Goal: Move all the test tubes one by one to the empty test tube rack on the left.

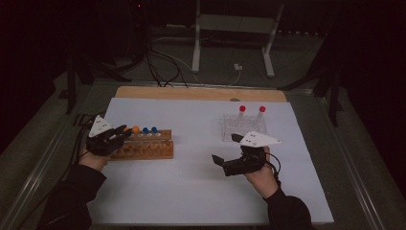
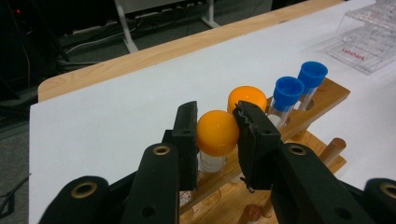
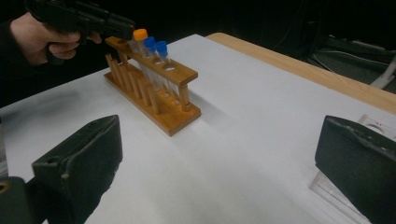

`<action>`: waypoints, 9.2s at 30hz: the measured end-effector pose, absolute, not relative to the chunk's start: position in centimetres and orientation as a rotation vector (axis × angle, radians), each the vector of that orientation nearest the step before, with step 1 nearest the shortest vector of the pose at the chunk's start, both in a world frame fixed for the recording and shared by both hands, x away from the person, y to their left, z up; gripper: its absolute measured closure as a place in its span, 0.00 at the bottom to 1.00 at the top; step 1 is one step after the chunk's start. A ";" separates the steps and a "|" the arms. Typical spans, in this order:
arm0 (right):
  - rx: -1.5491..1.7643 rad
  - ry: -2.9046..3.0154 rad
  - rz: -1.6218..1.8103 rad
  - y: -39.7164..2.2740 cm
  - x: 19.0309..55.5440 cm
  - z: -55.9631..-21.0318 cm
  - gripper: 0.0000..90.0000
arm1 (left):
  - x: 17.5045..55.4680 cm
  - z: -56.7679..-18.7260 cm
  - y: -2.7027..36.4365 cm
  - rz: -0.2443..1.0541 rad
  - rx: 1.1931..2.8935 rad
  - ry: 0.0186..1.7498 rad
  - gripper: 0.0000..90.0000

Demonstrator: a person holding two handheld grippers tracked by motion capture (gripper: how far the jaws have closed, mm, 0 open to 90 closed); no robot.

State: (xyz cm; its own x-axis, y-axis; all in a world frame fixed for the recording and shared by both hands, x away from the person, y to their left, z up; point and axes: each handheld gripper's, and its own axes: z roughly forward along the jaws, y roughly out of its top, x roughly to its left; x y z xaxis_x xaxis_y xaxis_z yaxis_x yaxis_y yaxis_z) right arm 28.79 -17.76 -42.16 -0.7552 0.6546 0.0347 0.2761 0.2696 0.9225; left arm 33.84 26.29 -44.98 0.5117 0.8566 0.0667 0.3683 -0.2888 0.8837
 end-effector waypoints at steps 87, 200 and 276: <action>1.307 1.835 1.065 -28.8 42.2 -43.8 0.82 | 27.0 -44.2 21.4 0.415 1.851 0.644 0.02; 0.810 2.158 1.475 -17.4 28.0 -42.1 0.00 | 30.4 -37.8 28.5 0.803 1.766 0.815 0.80; 1.173 2.001 1.208 -23.2 39.2 -44.9 0.14 | 26.5 -43.9 22.6 0.525 1.808 0.691 0.03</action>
